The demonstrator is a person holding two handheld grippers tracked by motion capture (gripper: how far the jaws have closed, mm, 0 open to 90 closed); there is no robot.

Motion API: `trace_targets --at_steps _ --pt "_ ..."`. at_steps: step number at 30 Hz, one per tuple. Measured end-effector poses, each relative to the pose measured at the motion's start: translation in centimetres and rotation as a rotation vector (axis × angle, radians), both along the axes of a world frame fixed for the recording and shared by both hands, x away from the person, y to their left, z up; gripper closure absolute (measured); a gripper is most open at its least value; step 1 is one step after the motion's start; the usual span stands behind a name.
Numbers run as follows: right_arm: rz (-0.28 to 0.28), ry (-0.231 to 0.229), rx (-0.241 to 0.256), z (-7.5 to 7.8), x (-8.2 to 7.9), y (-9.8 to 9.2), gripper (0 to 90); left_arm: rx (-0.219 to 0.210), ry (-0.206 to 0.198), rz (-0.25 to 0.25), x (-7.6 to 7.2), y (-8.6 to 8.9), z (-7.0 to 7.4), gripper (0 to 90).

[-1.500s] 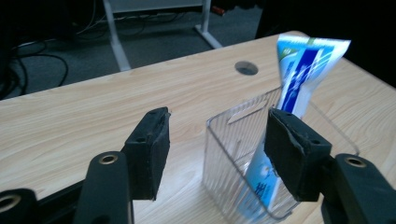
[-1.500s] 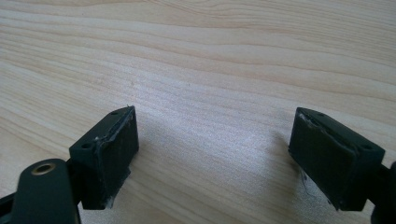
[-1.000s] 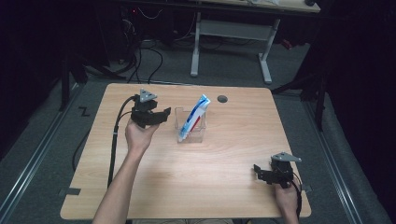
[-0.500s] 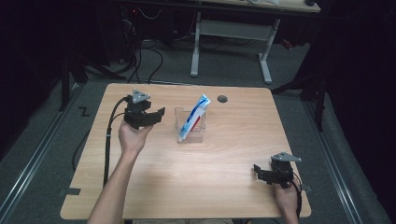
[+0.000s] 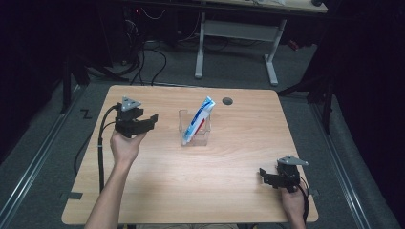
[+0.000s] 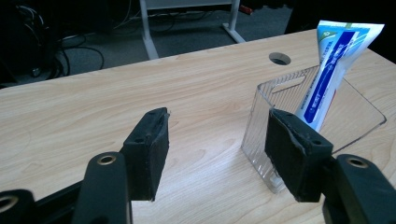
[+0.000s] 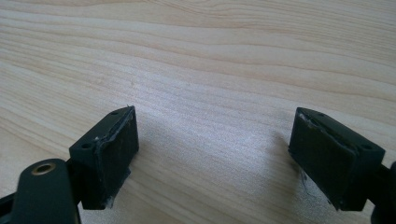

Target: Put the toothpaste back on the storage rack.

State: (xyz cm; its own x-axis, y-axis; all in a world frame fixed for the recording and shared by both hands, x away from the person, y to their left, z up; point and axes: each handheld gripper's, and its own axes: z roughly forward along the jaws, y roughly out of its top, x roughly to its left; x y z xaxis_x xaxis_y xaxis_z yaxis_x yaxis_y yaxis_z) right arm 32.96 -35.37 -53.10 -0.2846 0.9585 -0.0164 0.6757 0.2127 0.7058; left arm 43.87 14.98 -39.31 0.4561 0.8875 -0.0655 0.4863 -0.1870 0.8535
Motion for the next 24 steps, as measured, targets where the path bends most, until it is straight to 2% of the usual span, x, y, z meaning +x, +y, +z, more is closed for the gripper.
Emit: trace_targets --at_steps 7,14,20,24 --pt "0.0 0.0 0.0 0.0 0.0 0.0 15.7 -0.014 0.005 0.023 -0.7 1.0 -0.2 39.0" --pt "0.0 0.0 0.0 0.0 0.0 0.0 15.7 -0.004 0.008 0.035 -1.4 1.6 -0.4 37.8" --pt "-0.001 0.0 0.0 0.0 0.0 0.0 15.7 -0.028 0.001 0.051 -2.2 2.5 -0.7 37.6" --pt "-0.002 0.002 0.001 0.0 0.0 0.0 15.7 -0.028 0.004 0.063 -2.8 3.0 -0.8 37.4"
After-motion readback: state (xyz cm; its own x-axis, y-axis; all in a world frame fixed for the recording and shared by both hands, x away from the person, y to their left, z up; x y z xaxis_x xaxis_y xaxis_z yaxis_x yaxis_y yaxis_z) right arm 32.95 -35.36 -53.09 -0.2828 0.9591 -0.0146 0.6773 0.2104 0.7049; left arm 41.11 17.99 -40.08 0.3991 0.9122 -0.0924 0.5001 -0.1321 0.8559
